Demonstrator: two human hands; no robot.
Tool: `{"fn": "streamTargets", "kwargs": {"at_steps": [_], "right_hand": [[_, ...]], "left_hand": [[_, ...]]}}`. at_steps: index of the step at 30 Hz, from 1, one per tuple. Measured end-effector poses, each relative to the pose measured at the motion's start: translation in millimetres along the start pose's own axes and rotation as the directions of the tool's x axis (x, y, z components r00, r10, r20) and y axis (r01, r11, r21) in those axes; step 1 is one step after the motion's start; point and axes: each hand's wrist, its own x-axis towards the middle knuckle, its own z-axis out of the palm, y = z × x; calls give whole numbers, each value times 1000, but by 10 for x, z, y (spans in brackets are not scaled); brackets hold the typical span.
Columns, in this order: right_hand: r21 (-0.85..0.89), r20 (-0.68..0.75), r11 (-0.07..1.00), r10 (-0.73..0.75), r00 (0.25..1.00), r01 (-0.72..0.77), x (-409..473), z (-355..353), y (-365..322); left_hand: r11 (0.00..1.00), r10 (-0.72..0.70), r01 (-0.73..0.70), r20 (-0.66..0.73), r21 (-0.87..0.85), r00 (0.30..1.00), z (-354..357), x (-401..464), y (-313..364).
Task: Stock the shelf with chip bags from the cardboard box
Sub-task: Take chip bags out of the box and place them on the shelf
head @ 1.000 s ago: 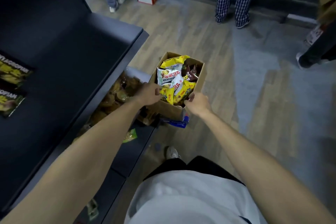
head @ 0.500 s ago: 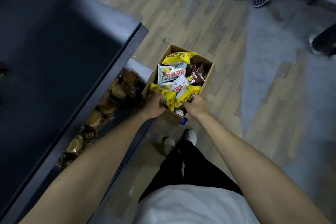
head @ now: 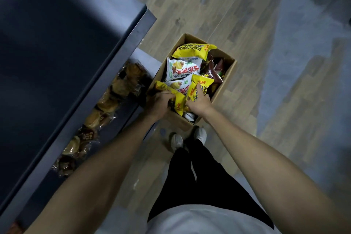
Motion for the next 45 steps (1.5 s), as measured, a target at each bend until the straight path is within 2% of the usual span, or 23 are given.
{"fn": "streamTargets", "kwargs": {"at_steps": [7, 14, 18, 21, 25, 27, 29, 31, 34, 36, 40, 45], "right_hand": [[-52, -133, 998, -54, 990, 47, 208, 191, 8], [-80, -304, 996, -51, 951, 28, 265, 365, 75], [-58, -383, 998, -26, 923, 4, 329, 404, 44], [-136, -445, 990, -88, 891, 30, 302, 378, 9], [-276, -532, 951, -274, 801, 142, 228, 120, -129], [-324, -571, 930, -337, 748, 172, 220, -62, -227], [-367, -576, 916, -362, 733, 164, 250, -193, -300], [-415, -539, 901, -358, 763, 130, 322, -249, -318], [-405, -466, 912, -266, 844, 64, 479, -254, -269], [-380, -438, 924, -229, 870, 52, 574, -229, -226], [-407, -397, 910, -250, 883, 74, 690, -158, -164], [-432, -319, 899, -229, 920, 74, 762, -206, -119]], "left_hand": [[996, 47, -38, -107, 79, 993, 102, 141, -23], [965, 114, -97, -56, 243, 992, 141, 355, -32], [944, 75, -66, -16, 323, 997, 163, 451, -8], [934, 75, -65, -17, 352, 997, 103, 444, 33], [929, 159, -101, -135, 357, 978, -23, 420, 48], [956, 104, -48, -180, 290, 978, -82, 464, 142], [963, 6, 48, -197, 266, 980, -102, 546, 256], [963, -123, 164, -195, 212, 973, -62, 653, 348], [965, -253, 261, -242, 2, 937, 59, 792, 433], [971, -237, 236, -282, -38, 930, 163, 865, 444], [982, -163, 183, -283, 45, 945, 378, 980, 353], [976, -214, 218, -156, 9, 964, 419, 1032, 210]]}}
